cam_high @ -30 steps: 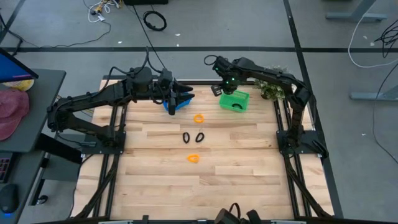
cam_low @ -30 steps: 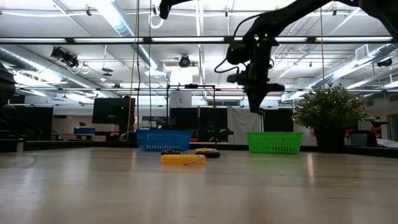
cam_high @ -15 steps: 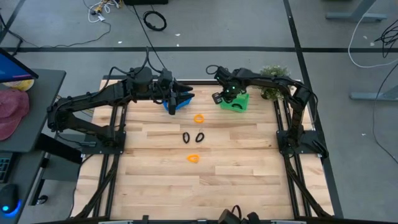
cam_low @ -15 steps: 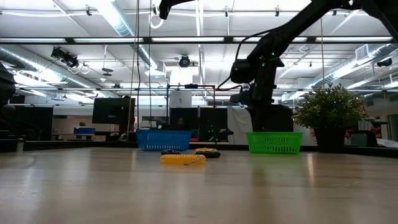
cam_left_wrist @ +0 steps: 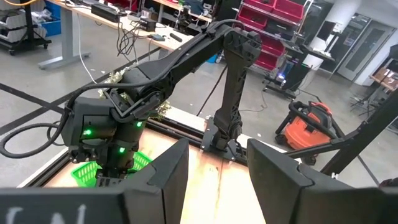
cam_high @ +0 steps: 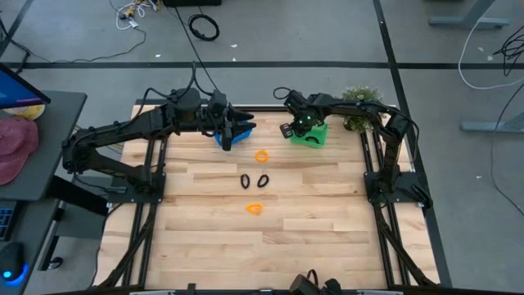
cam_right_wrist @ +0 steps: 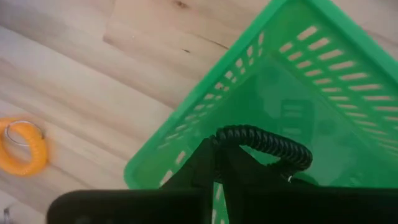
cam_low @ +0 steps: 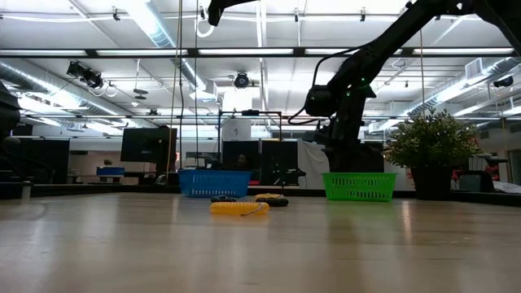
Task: Sort spring keychains
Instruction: Put the black spring keychain into the green bin
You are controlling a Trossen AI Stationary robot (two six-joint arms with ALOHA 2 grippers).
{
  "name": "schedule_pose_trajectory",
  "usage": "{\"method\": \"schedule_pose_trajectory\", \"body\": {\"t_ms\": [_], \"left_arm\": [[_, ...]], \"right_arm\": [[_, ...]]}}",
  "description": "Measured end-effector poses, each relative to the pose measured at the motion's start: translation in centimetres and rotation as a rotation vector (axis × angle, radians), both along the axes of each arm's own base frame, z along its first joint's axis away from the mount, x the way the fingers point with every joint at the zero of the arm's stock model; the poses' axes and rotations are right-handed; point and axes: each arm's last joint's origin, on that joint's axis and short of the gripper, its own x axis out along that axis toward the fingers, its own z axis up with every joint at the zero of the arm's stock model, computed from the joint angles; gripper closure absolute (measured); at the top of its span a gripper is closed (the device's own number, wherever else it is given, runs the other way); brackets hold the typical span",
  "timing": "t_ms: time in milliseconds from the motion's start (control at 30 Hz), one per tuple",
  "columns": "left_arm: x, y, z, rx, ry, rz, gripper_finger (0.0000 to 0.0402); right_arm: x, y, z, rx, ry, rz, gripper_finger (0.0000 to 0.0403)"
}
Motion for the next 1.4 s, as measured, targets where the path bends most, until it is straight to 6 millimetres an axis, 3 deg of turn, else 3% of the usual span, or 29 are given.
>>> {"method": "schedule_pose_trajectory", "body": {"t_ms": [400, 533, 667, 833, 967, 1133, 1233, 1400], "left_arm": [[0.0, 0.0, 0.0, 0.0, 0.0, 0.0, 0.0234], [0.0, 0.0, 0.0, 0.0, 0.001, 0.0, 0.0234], [0.0, 0.0, -0.1, -0.001, 0.008, 0.0, 0.0234], [0.0, 0.0, -0.1, -0.001, 0.009, 0.0, 0.0234], [0.0, 0.0, -0.1, 0.0, 0.009, 0.0, 0.0234], [0.0, 0.0, -0.1, 0.0, 0.009, 0.0, 0.0234], [0.0, 0.0, -0.1, 0.0, 0.009, 0.0, 0.0234], [0.0, 0.0, -0.1, 0.01, 0.009, -0.001, 0.0234]], "right_arm": [[-0.3, 0.2, 0.1, 0.004, 0.029, 0.045, 0.0276], [-0.6, 0.4, 1.5, -0.003, 0.047, 0.078, 0.0249], [-1.1, 0.6, 4.6, -0.051, 0.031, 0.105, 0.0237], [-2.5, 2.0, 10.4, -0.105, -0.024, 0.116, 0.0241], [-4.0, 4.9, 14.9, -0.108, -0.046, 0.135, 0.025], [-6.8, 10.0, 19.3, -0.112, -0.102, 0.171, 0.026], [-8.6, 12.7, 21.2, -0.133, -0.154, 0.185, 0.0264], [-10.9, 15.0, 23.7, -0.316, -0.255, 0.294, 0.0274]]}}
